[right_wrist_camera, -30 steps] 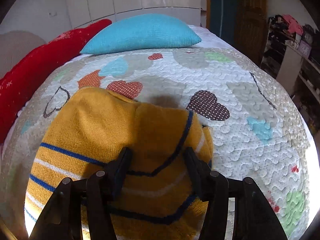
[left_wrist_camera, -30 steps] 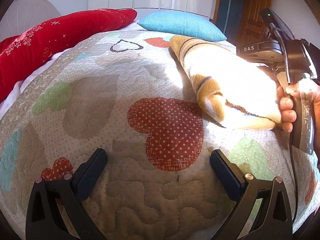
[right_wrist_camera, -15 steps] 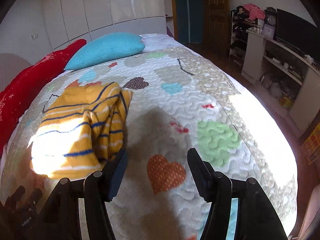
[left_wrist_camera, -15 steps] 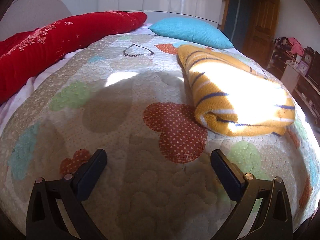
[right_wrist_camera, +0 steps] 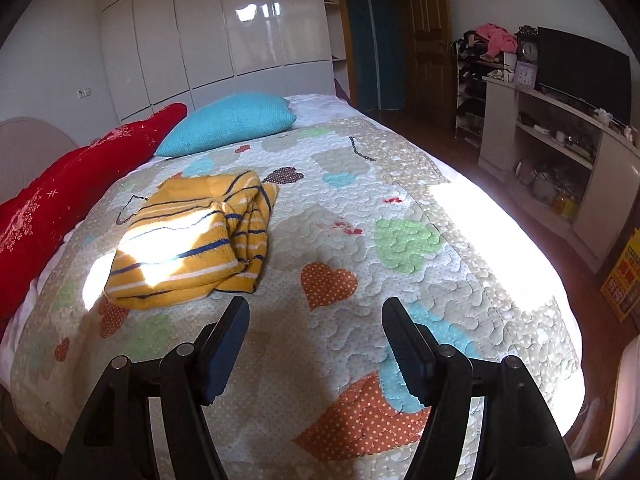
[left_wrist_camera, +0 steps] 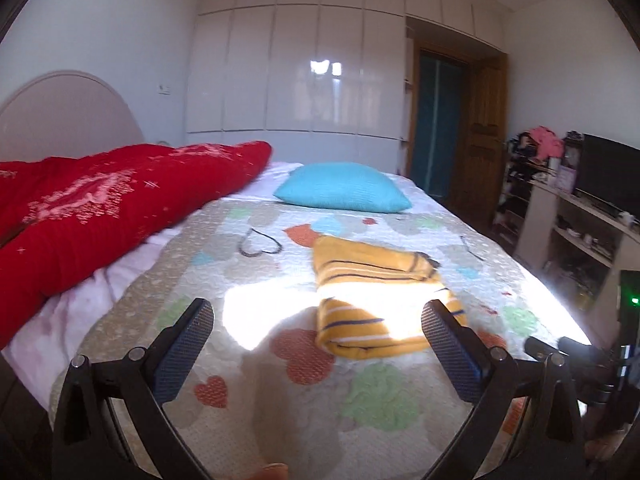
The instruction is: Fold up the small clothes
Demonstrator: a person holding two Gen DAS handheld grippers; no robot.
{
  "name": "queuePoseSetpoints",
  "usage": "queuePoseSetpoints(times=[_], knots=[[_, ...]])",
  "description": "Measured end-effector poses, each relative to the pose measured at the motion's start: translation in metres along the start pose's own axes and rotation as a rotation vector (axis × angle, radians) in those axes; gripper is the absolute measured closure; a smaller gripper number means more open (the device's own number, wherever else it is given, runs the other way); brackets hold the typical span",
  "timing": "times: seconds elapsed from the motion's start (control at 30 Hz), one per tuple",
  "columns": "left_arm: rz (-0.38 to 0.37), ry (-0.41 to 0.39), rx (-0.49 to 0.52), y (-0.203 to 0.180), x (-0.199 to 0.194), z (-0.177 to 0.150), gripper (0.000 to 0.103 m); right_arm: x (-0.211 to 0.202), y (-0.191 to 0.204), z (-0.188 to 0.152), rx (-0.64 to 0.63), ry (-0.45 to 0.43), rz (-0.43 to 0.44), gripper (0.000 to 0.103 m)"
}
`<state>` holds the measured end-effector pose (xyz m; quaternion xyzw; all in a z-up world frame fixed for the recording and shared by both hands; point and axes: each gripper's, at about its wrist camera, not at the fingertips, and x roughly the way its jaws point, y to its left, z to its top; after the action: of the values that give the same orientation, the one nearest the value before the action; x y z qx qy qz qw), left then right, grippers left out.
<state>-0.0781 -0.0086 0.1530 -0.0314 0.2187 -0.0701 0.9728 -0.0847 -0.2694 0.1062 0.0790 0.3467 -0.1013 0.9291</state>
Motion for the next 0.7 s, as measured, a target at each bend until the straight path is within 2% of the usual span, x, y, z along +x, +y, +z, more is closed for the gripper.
queuePoseSetpoints(times=[0.17, 0.3, 0.43, 0.57, 0.7], knots=[[-0.035, 0.076, 0.015, -0.016, 0.004, -0.021, 0.0, -0.001, 0.012, -0.003, -0.035, -0.001, -0.007, 0.029], [-0.027, 0.148, 0.032, -0.021, 0.013, -0.035, 0.0, 0.005, 0.012, -0.009, -0.038, 0.029, -0.01, 0.029], [-0.019, 0.207, 0.001, -0.016, 0.022, -0.043, 0.0, 0.009, 0.014, -0.014, -0.042, 0.049, -0.012, 0.029], [0.022, 0.266, -0.006, -0.013, 0.031, -0.052, 0.0, 0.011, 0.02, -0.018, -0.073, 0.055, -0.026, 0.027], [0.029, 0.295, -0.013, -0.01, 0.035, -0.057, 0.0, 0.011, 0.028, -0.02, -0.108, 0.051, -0.041, 0.026]])
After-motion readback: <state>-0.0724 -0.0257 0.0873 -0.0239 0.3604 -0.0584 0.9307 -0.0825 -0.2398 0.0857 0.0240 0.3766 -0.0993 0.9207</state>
